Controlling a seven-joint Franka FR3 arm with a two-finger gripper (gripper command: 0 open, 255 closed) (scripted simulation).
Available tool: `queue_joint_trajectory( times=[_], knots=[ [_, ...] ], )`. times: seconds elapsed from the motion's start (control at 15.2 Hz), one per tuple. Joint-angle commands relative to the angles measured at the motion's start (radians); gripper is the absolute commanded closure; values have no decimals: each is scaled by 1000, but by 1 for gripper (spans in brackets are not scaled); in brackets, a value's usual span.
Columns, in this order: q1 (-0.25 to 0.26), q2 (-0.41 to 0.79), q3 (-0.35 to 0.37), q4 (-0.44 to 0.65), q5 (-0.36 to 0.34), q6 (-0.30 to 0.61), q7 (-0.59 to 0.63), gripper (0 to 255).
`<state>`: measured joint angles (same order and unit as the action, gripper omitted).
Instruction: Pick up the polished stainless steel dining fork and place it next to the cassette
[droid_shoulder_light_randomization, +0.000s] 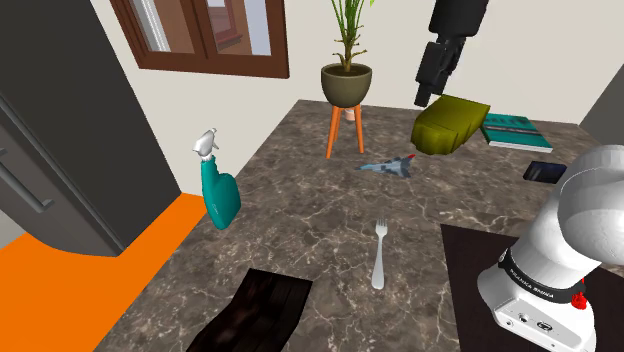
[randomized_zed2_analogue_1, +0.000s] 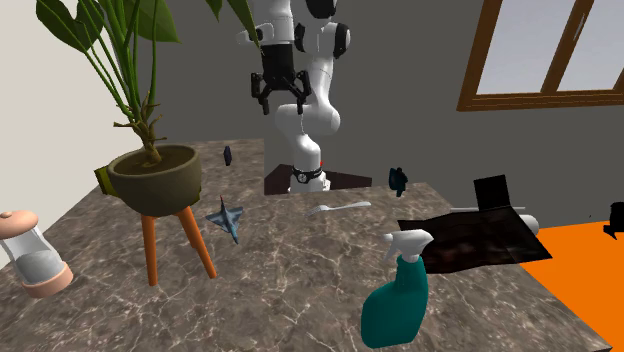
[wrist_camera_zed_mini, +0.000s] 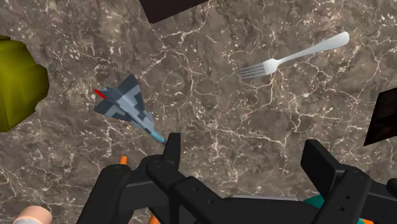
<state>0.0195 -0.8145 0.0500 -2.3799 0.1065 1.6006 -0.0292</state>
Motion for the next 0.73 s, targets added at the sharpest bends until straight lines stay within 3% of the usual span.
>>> queue_joint_trajectory(
  times=[0.0, 0.66],
  knots=[
    [0, 0, 0, 0, 0, 0, 0, 0],
    [-64, -95, 236, -295, 211, 165, 513, 0]
  ],
)
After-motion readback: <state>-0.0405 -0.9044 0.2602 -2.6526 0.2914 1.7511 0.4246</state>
